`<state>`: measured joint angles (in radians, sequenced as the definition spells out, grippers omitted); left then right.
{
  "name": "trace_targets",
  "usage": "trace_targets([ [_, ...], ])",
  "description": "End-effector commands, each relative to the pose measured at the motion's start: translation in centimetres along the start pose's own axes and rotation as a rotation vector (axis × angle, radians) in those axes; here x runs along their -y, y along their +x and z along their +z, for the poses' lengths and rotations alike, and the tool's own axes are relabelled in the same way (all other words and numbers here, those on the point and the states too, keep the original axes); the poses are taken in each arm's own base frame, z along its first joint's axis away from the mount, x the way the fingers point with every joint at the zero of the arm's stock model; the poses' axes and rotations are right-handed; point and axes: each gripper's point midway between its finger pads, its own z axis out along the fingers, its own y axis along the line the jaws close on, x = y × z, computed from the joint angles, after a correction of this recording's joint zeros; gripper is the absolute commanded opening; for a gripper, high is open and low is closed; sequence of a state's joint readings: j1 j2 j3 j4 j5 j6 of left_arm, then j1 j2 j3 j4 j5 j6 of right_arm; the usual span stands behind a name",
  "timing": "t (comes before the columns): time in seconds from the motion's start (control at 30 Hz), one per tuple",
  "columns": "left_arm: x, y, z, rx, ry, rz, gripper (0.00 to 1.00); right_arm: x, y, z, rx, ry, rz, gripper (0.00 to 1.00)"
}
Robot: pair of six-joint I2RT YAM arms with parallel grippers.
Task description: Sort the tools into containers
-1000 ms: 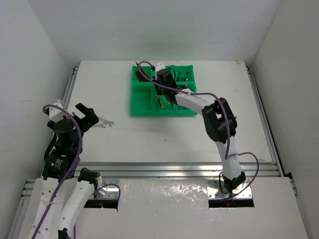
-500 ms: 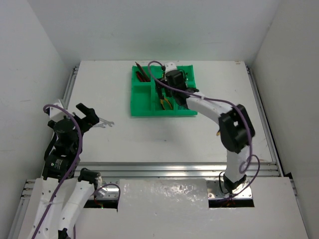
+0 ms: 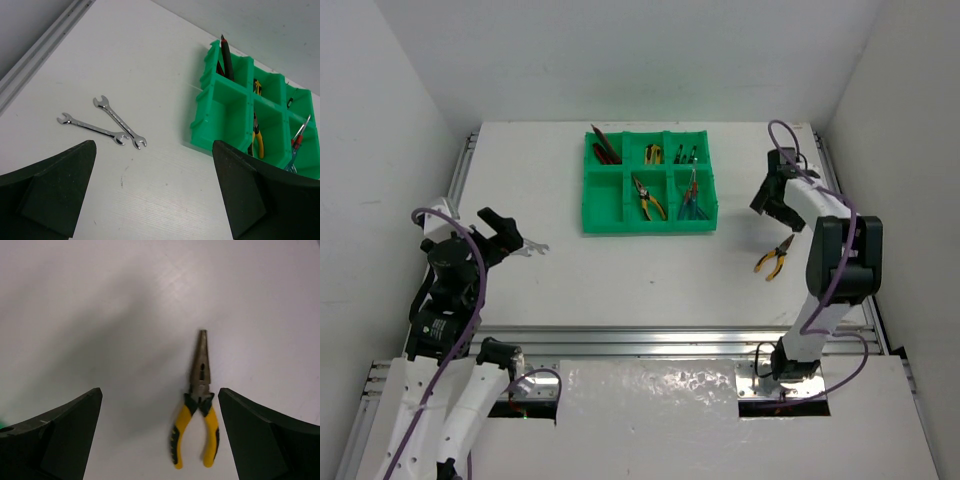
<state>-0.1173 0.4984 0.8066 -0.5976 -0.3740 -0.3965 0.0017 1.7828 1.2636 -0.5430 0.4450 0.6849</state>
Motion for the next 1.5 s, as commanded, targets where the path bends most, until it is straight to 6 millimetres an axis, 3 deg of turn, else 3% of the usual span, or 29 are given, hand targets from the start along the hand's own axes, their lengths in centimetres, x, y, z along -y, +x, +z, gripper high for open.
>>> trace_targets([
  [0.0, 1.4, -0.2, 0.3, 0.013, 0.071, 0.008, 1.0, 2.6, 1.3, 1.0, -0.089, 0.08, 0.079, 0.99],
  [0.1, 2.1, 0.0, 0.1, 0.004, 0.103, 0.018, 1.0, 4.0, 2.4, 3.0, -0.119, 0.082, 0.121, 0.96],
  [0.3, 2.7, 0.3, 0.1, -0.008, 0.129, 0.028, 1.0, 5.0, 3.9, 3.8, -0.15, 0.09, 0.144, 0.9],
  [0.43, 2.9, 0.2, -0.2, -0.001, 0.146, 0.026, 1.0, 5.1, 5.2, 4.7, -0.189, 0.077, 0.165, 0.8],
  [0.47, 2.9, 0.0, -0.4, 0.005, 0.149, 0.024, 1.0, 5.1, 5.4, 4.8, -0.197, 0.077, 0.162, 0.73],
  [0.6, 3.1, 0.1, -0.4, 0.002, 0.159, 0.027, 1.0, 5.3, 6.5, 4.6, -0.216, 0.075, 0.167, 0.59],
  [0.77, 3.3, 0.2, -0.5, -0.004, 0.166, 0.032, 1.0, 5.5, 7.1, 4.2, -0.21, 0.06, 0.178, 0.5],
  [0.8, 3.4, 0.2, -0.5, -0.002, 0.17, 0.031, 1.0, 5.5, 7.2, 4.4, -0.214, 0.059, 0.171, 0.45],
  [1.0, 3.5, 0.4, -0.5, -0.01, 0.173, 0.034, 1.0, 5.3, 8.2, 6.0, -0.258, 0.074, 0.127, 0.39],
  [1.07, 3.5, 0.5, -0.5, -0.012, 0.172, 0.035, 1.0, 5.1, 8.6, 6.2, -0.274, 0.057, 0.114, 0.27],
  [1.1, 3.5, 0.5, -0.4, -0.013, 0.171, 0.036, 1.0, 4.7, 8.4, 6.2, -0.266, 0.031, 0.106, 0.2],
  [1.17, 3.5, 0.5, -0.4, -0.014, 0.171, 0.037, 1.0, 4.1, 8.5, 6.1, -0.261, -0.02, 0.093, 0.14],
  [1.23, 3.6, 0.5, -0.4, -0.016, 0.171, 0.037, 1.0, 2.4, 7.2, 5.3, -0.212, -0.137, 0.066, 0.05],
  [1.47, 3.5, 0.7, -0.2, -0.023, 0.166, 0.042, 1.0, -0.3, 4.6, 1.8, -0.06, -0.329, 0.0, 0.0],
])
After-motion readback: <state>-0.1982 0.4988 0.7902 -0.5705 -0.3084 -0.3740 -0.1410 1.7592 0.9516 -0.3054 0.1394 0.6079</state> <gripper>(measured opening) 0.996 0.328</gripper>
